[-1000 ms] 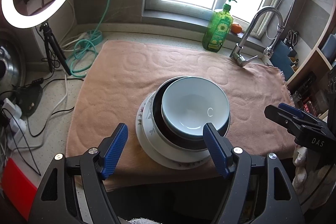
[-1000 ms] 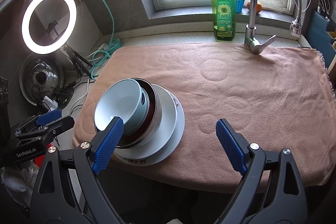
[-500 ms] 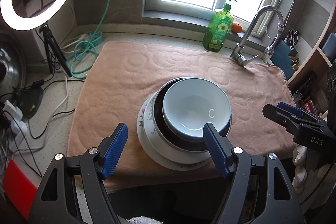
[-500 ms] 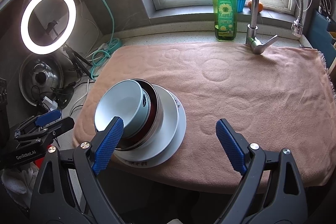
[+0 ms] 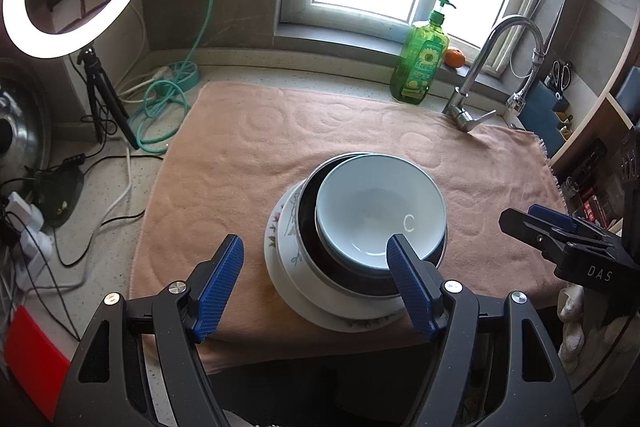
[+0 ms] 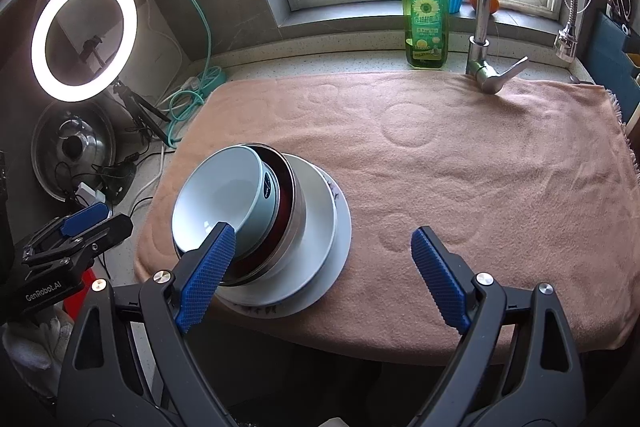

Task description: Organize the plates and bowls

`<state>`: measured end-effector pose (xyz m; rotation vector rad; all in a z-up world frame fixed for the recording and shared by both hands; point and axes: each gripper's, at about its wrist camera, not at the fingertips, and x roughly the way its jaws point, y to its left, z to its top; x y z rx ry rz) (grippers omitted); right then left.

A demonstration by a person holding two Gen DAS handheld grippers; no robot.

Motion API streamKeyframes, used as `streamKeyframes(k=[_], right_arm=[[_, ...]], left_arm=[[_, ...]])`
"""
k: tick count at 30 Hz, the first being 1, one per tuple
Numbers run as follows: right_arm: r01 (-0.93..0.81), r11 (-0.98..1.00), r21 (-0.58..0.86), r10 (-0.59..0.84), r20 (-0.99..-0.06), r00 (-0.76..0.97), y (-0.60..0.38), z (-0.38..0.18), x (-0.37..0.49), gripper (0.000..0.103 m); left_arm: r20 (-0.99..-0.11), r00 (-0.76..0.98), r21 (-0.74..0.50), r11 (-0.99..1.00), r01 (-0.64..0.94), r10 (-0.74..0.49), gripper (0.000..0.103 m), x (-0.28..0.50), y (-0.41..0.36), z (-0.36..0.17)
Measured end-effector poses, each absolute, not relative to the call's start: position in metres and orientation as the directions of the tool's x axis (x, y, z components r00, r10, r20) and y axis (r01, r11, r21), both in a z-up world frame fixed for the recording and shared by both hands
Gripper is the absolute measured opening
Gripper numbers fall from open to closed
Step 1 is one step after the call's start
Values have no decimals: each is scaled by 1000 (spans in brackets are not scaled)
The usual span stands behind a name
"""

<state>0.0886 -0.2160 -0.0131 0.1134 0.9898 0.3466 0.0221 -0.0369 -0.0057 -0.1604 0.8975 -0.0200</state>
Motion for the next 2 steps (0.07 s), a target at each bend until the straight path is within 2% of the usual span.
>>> streamKeyframes(k=[2], right_arm=[[-232, 940, 252, 337, -798, 500, -217, -14, 90, 92]], left_arm=[[-775, 628, -139, 989, -49, -77, 74, 22, -37, -5]])
